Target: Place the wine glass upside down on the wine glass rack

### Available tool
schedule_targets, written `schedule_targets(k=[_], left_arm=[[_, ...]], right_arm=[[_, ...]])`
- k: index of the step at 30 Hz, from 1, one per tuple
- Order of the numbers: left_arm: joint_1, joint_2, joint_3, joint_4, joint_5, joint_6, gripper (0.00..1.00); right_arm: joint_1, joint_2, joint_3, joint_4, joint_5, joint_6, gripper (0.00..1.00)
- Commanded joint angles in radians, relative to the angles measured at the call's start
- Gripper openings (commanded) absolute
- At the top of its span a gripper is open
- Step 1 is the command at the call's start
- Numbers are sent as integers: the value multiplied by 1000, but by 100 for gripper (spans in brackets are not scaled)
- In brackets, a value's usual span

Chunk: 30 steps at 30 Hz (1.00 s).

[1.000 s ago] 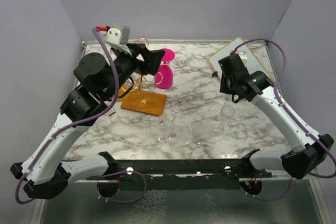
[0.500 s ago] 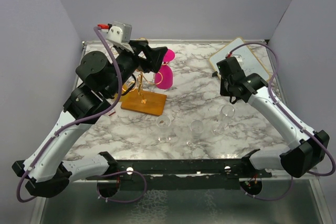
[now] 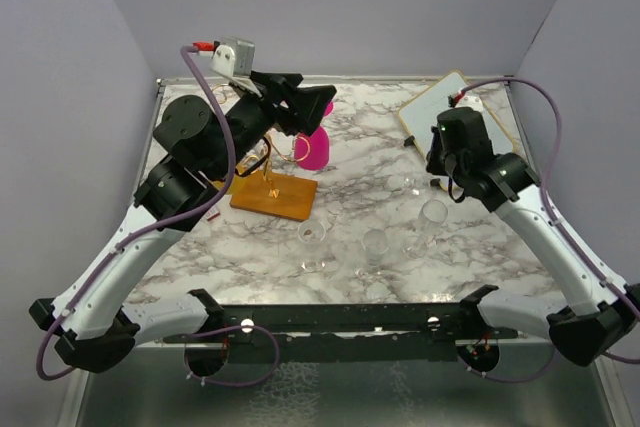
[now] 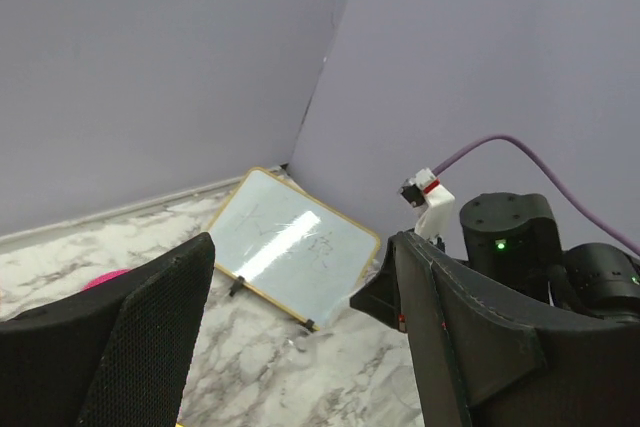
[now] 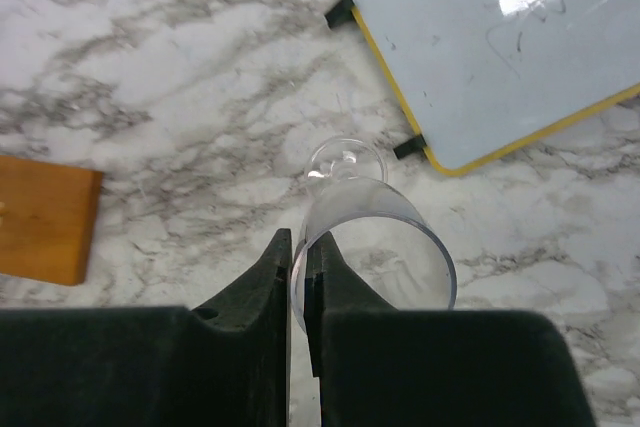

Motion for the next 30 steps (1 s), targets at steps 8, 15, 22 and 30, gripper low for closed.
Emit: schedule_targets(k=[8, 15, 22, 30], left_arm=[[-3, 146, -20, 207, 100, -440, 76], [-9, 282, 3, 256, 52, -735, 72], [-53, 359, 70, 220, -116, -820, 70], [-74, 405, 106, 289, -234, -879, 71]], right_arm=[[-6, -238, -51, 543, -115, 39, 1], [-5, -304, -58, 743, -179, 93, 1], [-6, -330, -46, 849, -244, 156, 1], [-5, -356, -65, 899, -299, 220, 1]])
